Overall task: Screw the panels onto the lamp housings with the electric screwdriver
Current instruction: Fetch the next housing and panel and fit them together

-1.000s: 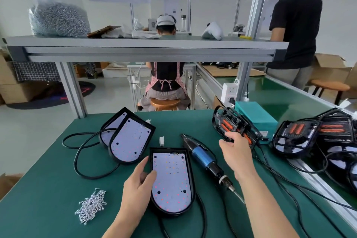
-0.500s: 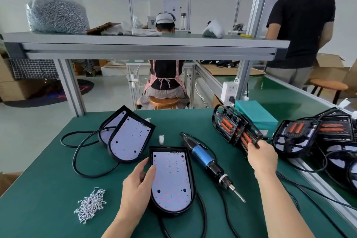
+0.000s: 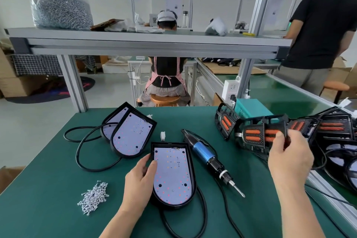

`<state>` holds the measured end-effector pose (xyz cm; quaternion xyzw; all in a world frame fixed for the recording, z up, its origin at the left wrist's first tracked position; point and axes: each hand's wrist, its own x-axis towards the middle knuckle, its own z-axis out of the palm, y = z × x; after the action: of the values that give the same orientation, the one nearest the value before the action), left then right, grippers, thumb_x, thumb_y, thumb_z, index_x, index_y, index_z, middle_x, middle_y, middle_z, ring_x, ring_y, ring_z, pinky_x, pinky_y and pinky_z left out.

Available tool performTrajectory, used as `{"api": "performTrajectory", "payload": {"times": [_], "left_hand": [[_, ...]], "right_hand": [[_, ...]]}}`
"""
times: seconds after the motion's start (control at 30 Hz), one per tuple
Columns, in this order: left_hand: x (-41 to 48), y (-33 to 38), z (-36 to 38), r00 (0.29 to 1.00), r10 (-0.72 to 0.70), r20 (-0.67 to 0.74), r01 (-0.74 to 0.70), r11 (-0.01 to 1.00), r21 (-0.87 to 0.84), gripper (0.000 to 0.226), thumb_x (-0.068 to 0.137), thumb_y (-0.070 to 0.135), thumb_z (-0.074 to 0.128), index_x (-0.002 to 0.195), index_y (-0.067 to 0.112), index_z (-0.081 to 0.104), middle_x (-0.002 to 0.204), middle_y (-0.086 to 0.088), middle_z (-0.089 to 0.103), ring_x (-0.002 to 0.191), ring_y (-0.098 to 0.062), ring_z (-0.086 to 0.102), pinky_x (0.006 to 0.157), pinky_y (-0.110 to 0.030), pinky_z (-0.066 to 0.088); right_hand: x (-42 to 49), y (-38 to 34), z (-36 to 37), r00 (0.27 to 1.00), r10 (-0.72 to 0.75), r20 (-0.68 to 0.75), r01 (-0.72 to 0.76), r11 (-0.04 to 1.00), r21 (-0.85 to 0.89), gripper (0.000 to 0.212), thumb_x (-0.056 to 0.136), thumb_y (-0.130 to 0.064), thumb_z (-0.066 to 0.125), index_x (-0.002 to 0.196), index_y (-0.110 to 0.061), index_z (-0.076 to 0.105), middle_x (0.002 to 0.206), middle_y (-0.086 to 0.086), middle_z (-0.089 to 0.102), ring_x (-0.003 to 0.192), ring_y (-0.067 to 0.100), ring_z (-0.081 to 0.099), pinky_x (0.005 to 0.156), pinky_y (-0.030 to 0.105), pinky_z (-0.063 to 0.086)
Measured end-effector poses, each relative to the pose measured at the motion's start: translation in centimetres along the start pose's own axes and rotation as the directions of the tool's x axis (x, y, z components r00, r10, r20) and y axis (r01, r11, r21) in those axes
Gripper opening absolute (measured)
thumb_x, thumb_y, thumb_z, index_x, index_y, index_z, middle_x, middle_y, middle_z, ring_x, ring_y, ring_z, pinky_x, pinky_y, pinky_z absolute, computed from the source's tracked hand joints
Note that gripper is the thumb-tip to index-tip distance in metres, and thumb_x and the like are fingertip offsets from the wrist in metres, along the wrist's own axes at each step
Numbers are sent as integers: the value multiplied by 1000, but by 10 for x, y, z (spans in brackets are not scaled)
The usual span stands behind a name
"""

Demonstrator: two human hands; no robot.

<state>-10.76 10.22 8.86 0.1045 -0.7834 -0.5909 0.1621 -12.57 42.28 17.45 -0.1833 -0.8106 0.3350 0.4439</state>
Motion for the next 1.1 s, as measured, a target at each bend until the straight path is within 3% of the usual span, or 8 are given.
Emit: {"api": "performTrajectory", "payload": {"times": [0.1,0.23,0.37,0.53,0.73,0.9,1.1], "left_hand": [[0,0,0,1000,-5,9,5,1000,-18,43,98,32,58,139,20,57,87,-2,67,69,2,54,66,-10,42],[1,-1,1,1000,-7,13,7,1000,-13,41,98,31,58,138,21,58,80,9,60,62,7,51,62,-6,41],[2,-1,1,1000,-10,9,10,1000,-19,41,98,33,57,137,21,59,82,7,61,62,6,51,59,-5,41],[2,-2,1,1000,-16,10,16,1000,-26,41,97,33,58,136,21,60,82,6,63,62,8,53,59,-3,41],[3,-3,2,1000,-8,0,8,1000,-8,37,97,31,58,133,22,62,80,8,60,64,3,50,62,-6,40],[3,-2,2,1000,-20,6,20,1000,-6,39,97,31,58,135,22,61,81,9,60,61,10,52,61,-3,41],[2,-1,3,1000,-27,11,27,1000,-11,40,98,31,58,136,21,60,78,13,55,59,9,51,60,-4,41]], "right_hand": [[-4,-2,6,1000,-1,14,0,997,71,13,102,-13,55,105,-1,57,93,8,52,84,28,46,77,36,35],[-20,5,19,992,-53,112,45,997,66,11,94,-2,63,95,-7,54,91,8,55,84,31,51,76,37,37],[-34,18,28,980,-187,66,185,982,29,12,87,10,67,92,1,61,87,9,57,84,36,54,73,34,35],[-31,30,31,996,-53,-67,61,989,131,9,88,5,69,97,3,65,90,16,65,82,36,58,75,34,40],[-35,34,29,993,-87,-75,100,976,192,9,88,5,70,94,0,66,87,5,61,78,25,53,75,25,35],[-33,35,29,989,-91,-121,113,975,191,10,89,4,71,96,1,64,88,10,64,79,20,51,74,22,34],[-33,33,30,989,16,-148,25,962,271,17,95,-3,66,110,5,63,103,21,67,94,38,62,86,36,45]]}}
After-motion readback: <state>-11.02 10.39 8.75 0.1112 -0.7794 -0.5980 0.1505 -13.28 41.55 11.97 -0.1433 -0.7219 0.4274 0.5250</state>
